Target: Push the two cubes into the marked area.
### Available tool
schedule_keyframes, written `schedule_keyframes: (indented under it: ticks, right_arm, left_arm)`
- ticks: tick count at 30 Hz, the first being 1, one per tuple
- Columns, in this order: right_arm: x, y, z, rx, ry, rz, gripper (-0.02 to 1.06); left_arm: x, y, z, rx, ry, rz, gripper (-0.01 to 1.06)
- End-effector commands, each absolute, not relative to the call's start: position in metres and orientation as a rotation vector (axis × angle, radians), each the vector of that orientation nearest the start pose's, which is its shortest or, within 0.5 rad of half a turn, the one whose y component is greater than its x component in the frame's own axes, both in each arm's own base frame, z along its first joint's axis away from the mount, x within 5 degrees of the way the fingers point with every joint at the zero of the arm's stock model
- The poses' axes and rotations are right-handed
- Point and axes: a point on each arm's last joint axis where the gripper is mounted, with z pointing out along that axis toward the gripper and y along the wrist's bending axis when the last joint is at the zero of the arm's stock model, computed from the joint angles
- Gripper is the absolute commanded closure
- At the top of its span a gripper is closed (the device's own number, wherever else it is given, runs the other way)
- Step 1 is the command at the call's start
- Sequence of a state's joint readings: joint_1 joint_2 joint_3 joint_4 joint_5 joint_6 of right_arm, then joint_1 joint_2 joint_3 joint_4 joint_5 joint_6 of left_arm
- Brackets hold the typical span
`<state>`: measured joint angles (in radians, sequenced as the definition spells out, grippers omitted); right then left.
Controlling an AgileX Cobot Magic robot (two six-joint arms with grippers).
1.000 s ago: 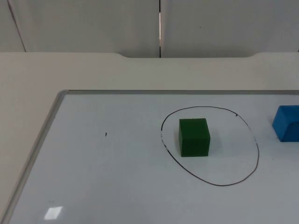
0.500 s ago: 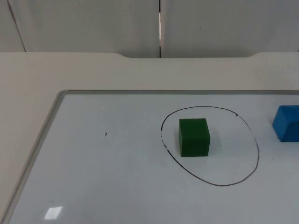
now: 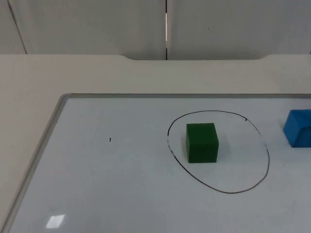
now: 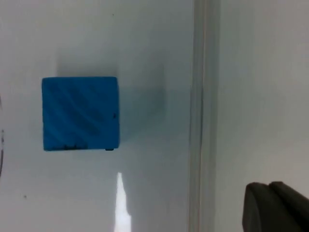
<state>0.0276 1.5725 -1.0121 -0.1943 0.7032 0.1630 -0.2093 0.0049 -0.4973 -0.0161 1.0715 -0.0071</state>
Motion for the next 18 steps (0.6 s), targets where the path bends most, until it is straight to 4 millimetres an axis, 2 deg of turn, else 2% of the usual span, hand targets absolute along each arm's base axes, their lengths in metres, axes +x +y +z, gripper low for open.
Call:
schedule_keyframes:
  ticks: [1, 12, 18]
  right_arm:
    - [0.312, -0.005, 0.225, 0.021, 2.719, -0.158, 1.05]
    - [0.329, 0.004, 0.195, -0.018, 2.732, -0.045, 1.05]
    - [0.340, 0.004, 0.180, -0.023, 2.750, -0.045, 1.05]
  left_arm:
    - [-0.005, 0.000, 0.274, 0.209, 2.057, -0.146, 1.05]
    - [-0.005, 0.000, 0.274, 0.209, 2.057, -0.146, 1.05]
    - [-0.005, 0.000, 0.274, 0.209, 2.057, -0.146, 1.05]
